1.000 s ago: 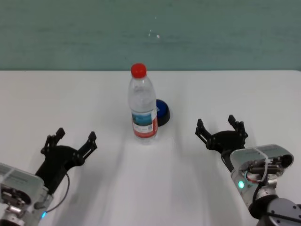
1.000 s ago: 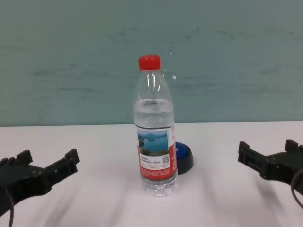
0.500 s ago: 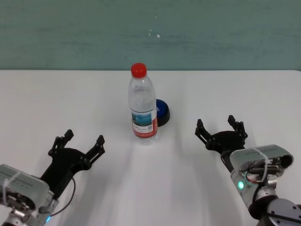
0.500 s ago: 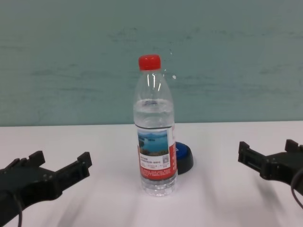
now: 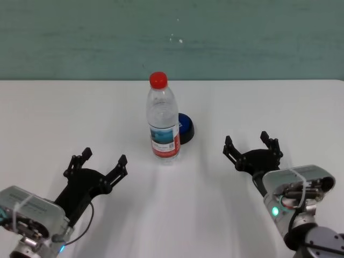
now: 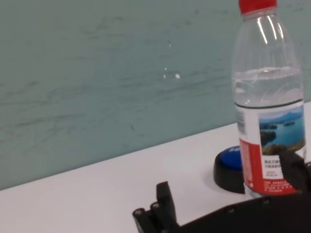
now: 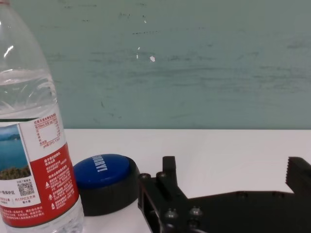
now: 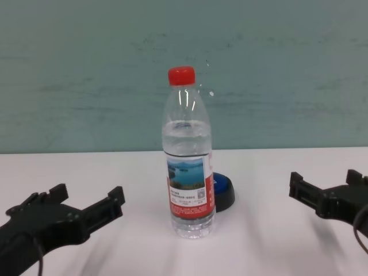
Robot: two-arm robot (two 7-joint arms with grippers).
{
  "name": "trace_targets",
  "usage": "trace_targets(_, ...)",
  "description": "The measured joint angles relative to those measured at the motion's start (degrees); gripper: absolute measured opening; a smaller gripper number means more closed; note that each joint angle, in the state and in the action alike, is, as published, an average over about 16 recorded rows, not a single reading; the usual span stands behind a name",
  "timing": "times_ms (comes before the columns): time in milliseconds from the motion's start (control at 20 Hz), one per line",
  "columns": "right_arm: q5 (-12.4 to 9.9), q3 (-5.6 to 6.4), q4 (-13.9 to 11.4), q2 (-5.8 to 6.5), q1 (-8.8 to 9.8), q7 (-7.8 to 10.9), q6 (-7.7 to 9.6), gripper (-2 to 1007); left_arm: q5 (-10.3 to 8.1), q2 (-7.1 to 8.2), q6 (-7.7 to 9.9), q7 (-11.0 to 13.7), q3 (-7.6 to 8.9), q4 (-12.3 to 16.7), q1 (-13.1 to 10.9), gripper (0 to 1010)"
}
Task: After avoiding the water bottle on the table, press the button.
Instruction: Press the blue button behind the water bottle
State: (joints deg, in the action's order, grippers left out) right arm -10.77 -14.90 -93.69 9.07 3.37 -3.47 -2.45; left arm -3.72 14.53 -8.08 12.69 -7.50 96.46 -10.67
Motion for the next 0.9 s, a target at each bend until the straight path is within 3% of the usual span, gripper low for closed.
trace_targets(900,0.00,0.00,0.00,0.00,0.00,0.00,0.00,1004,2.67,-1.21,-0.18,-0.63,-2.79,-3.42,3.77,1010)
